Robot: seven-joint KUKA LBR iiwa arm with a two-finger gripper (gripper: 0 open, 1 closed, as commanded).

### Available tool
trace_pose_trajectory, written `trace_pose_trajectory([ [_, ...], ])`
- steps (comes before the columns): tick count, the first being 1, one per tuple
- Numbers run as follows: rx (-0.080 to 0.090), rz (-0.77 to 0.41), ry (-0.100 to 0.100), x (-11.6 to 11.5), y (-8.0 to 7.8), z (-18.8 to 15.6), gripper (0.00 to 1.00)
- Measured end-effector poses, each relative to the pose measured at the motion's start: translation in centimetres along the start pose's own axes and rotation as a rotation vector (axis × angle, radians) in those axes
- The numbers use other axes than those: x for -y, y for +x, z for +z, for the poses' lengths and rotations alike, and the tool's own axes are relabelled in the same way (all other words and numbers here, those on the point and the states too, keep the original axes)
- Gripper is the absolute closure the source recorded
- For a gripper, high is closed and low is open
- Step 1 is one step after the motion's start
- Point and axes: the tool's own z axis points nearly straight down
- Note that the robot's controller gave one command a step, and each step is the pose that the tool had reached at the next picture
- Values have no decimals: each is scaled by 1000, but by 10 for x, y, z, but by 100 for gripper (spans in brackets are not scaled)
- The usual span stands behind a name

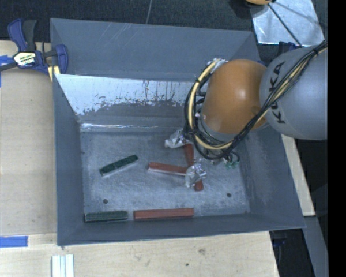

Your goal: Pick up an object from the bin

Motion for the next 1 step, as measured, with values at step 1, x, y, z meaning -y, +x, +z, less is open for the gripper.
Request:
trace_pose_trajectory([
  [1, 33, 143, 4, -7, -18, 50, 100],
])
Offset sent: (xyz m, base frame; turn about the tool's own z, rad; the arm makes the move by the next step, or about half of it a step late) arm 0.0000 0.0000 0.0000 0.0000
